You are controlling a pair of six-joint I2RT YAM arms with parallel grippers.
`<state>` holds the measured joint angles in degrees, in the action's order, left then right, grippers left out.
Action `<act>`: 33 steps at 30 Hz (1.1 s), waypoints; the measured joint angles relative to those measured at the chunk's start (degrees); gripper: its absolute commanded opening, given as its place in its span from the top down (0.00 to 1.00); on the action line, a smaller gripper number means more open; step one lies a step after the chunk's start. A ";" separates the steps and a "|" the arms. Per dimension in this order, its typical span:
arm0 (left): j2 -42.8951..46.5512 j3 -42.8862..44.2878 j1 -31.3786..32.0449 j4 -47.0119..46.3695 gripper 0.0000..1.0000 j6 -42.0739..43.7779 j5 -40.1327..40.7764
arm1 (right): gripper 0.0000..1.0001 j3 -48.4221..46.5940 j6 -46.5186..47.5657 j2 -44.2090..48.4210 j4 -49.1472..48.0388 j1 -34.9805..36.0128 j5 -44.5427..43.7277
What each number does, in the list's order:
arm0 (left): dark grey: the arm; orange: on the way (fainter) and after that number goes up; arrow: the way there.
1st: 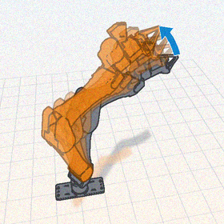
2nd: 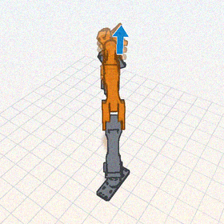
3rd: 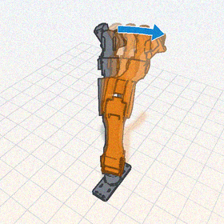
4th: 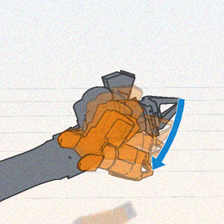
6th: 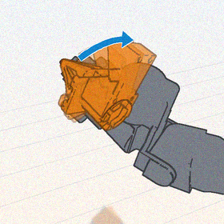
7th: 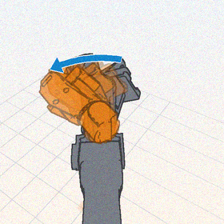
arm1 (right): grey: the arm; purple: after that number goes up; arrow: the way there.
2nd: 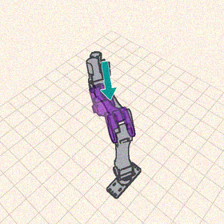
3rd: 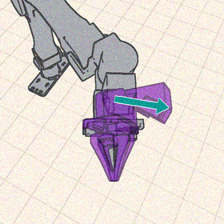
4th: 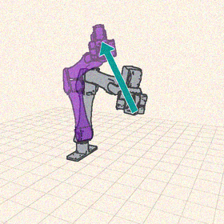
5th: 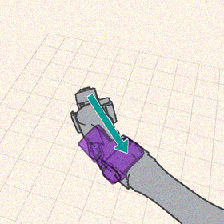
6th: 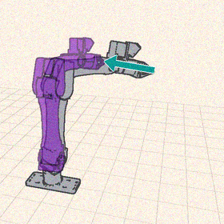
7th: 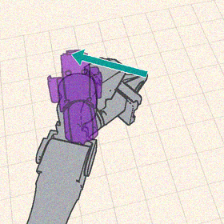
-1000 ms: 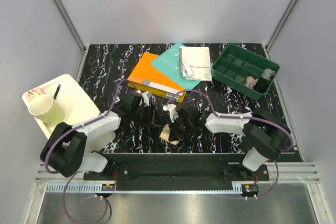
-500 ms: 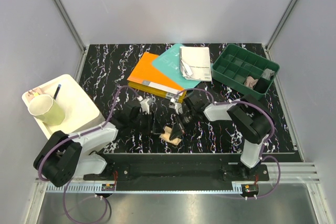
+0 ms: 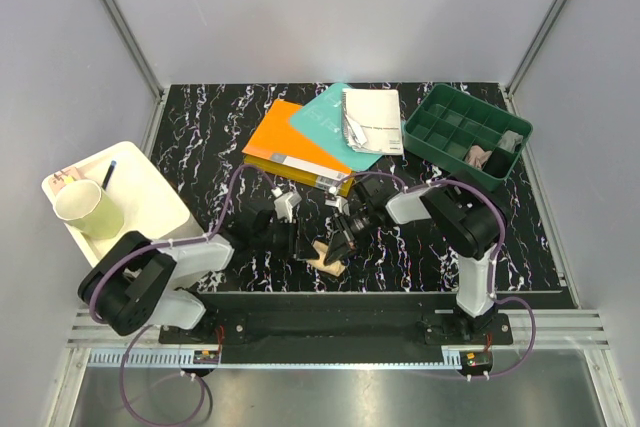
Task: Roll the underwear
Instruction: Roll the underwear to the corner of the board.
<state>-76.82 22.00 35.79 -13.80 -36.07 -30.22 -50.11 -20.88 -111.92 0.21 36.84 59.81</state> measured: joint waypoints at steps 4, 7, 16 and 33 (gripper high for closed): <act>-2.12 0.00 0.15 -2.71 1.00 -0.26 -0.57 | 0.70 -0.17 -0.44 -0.68 0.09 -0.55 0.98; -3.04 0.44 0.15 -2.49 1.00 -0.59 -0.24 | 0.53 -0.20 -0.98 -0.66 0.20 -0.81 1.14; -8.72 6.05 -0.26 0.68 1.00 -3.21 0.00 | 0.24 0.04 -0.96 4.15 2.84 -2.43 -1.88; -12.92 10.62 -1.36 4.96 1.00 -4.11 -2.78 | 0.16 -0.33 8.63 13.00 11.32 -6.12 -14.27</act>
<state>-89.73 32.62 34.44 -8.84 -40.18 -32.99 -50.43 -12.25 -98.91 11.53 30.72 45.54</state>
